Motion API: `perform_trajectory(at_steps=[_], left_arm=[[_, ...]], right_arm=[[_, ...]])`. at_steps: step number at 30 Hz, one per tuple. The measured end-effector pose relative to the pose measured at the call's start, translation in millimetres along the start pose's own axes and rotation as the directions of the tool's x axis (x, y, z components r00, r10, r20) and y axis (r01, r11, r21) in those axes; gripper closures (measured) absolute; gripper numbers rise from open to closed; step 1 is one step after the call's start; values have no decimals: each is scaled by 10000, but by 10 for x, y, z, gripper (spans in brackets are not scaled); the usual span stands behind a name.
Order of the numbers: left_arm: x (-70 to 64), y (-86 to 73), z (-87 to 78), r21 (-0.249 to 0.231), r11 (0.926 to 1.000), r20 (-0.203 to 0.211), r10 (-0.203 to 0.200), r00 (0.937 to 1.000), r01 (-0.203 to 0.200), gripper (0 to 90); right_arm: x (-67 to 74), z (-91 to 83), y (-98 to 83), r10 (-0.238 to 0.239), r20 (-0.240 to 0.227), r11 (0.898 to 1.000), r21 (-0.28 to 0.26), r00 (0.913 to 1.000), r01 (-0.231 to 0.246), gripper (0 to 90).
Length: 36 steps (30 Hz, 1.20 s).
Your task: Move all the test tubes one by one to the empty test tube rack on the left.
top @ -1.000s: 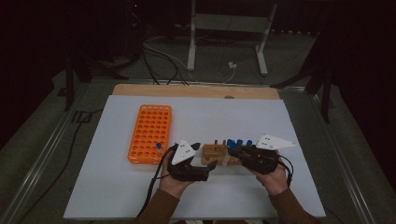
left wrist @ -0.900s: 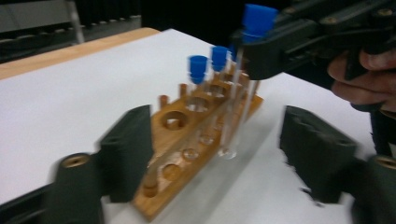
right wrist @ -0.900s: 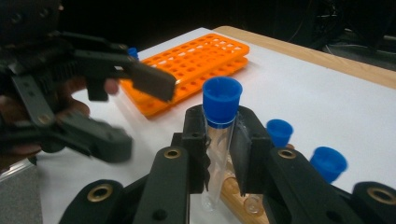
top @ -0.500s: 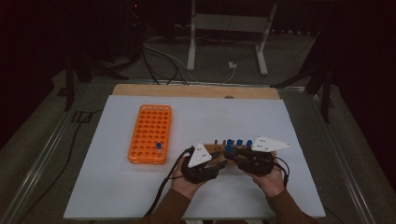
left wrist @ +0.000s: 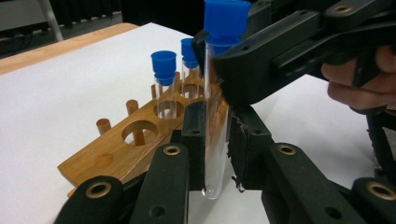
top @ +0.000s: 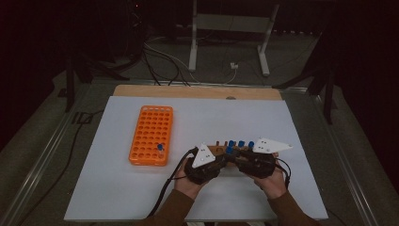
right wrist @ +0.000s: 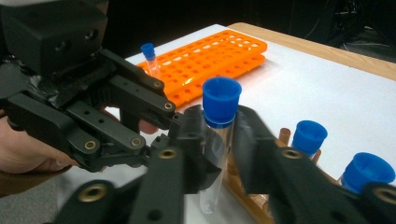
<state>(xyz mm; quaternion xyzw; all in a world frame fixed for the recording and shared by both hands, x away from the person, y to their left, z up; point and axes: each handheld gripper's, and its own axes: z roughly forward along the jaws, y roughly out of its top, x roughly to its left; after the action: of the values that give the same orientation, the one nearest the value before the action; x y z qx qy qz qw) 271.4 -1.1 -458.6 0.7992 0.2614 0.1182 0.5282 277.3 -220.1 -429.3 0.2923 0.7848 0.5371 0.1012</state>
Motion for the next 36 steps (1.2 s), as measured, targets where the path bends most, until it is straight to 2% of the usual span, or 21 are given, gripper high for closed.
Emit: perform_trajectory(at_steps=[9, 14, 17, 21, 27, 36], left_arm=[[63, -52, -72, 19, 9997, -260, -258, 9993, 258, 782], [102, -72, -140, 41, 9996, -406, -291, 9988, 293, 782], [126, -86, -183, -2, 9992, -485, -395, 9980, 395, 782], [162, -104, -242, 1, 9992, -627, -400, 9972, 401, 782], [201, -126, -329, -23, 9991, -750, -422, 9963, 421, 782], [275, -164, -448, -199, 9979, -788, -626, 9949, 612, 782]], right_arm=[[-66, -86, 27, 226, -38, 9991, -352, 9997, -227, 427], [-95, -102, 30, 234, 236, 9993, -312, 9994, -226, 294], [-123, -115, 29, 279, 565, 9992, -313, 9980, -261, 205], [-164, -138, 29, 390, 991, 9989, -299, 9943, -362, 146], [-231, -185, 28, 624, 1386, 9974, -456, 9884, -566, 36], [-297, -227, 12, 768, 1774, 9963, -517, 9811, -686, 0]])
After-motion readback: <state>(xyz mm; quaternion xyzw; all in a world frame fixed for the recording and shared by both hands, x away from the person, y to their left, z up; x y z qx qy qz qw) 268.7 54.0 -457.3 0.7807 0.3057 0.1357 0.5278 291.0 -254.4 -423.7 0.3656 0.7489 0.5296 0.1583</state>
